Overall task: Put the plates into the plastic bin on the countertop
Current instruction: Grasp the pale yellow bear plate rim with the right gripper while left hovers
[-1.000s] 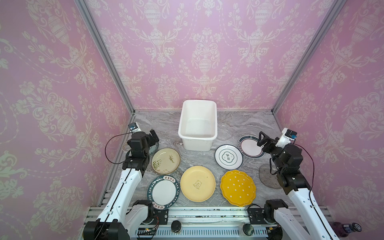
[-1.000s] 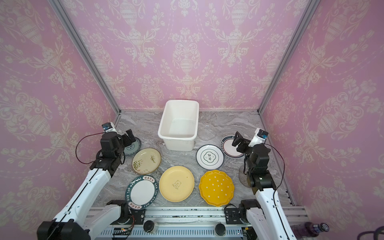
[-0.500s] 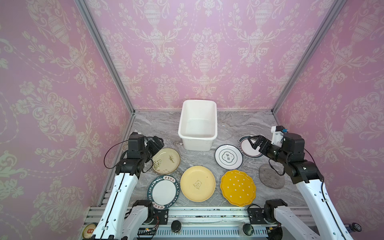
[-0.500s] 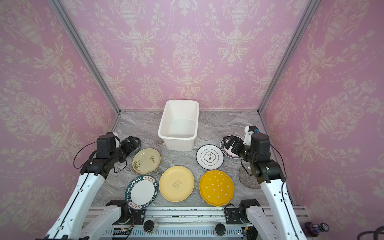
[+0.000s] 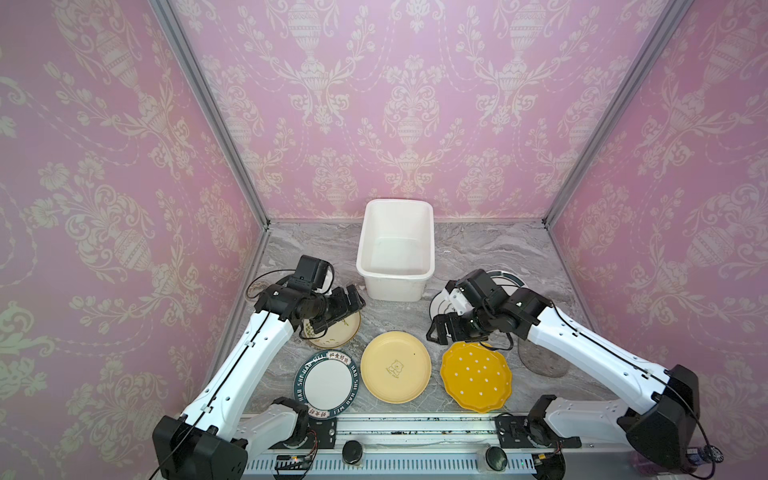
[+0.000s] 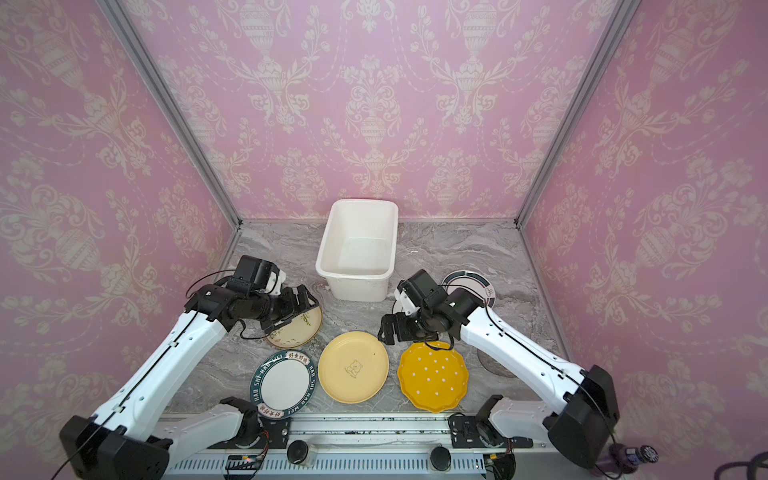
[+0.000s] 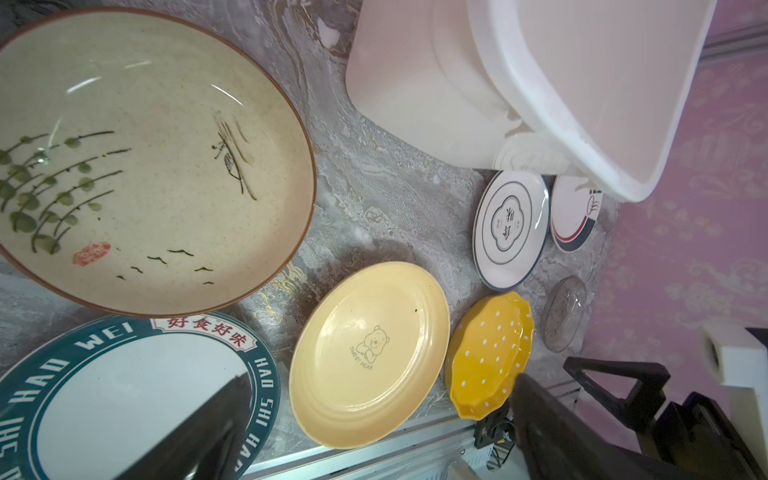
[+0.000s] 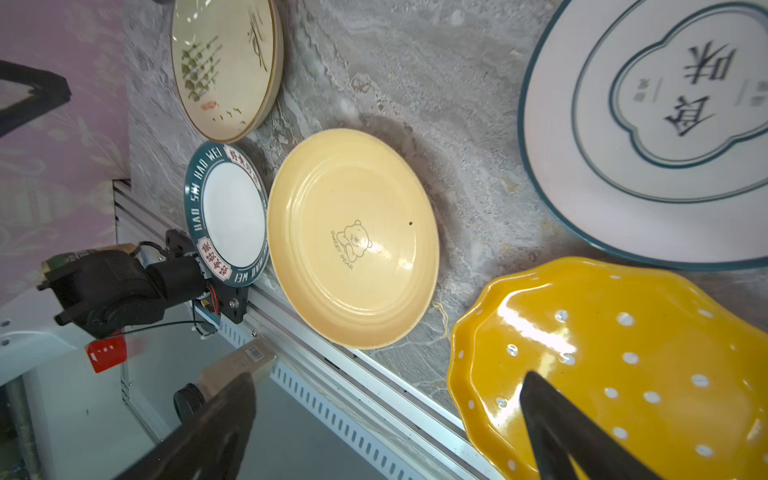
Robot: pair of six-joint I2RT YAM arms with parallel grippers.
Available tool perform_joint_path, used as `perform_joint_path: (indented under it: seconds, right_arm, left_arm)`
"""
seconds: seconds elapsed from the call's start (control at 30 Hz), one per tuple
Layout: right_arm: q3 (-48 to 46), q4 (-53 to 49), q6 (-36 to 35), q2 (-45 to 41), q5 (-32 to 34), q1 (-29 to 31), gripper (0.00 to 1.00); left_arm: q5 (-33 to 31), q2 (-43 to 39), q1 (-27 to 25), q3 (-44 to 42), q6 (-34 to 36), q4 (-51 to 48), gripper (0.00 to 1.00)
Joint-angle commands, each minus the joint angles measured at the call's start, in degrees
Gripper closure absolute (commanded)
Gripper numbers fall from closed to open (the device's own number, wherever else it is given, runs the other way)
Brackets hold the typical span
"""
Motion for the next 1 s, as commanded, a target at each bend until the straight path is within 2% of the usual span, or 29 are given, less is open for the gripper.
perform_joint_path:
  seconds: [0.0,0.17,0.37,0.83,0.97]
  right_arm:
    - [0.81,1.45,-0.49,4.32,1.63,2.84,0.01]
    - [-3.23,9.43,4.07,8.54,0.54,3.54,0.05]
    - [-9.03,18.71,10.31,9.94,-0.37,3.62,0.11]
    - [-6.50,16.99,10.64,20.47,-1.40,3.38,0.28]
    - [-6.11,16.90,10.62,22.61,-2.14,3.38,0.38]
  left_arm:
    - [2.66,0.38,-2.53,1.24,6.02,-6.64,0.01]
    - [4.54,-1.76,-2.91,-3.36,8.65,-8.00,0.01]
    - [8.94,-3.12,-2.97,-9.04,7.20,-4.38,0.01]
    - [9.55,-0.26,-2.94,-10.18,6.81,-1.27,0.01]
    - [9.87,0.49,-2.94,-9.87,6.43,-0.90,0.01]
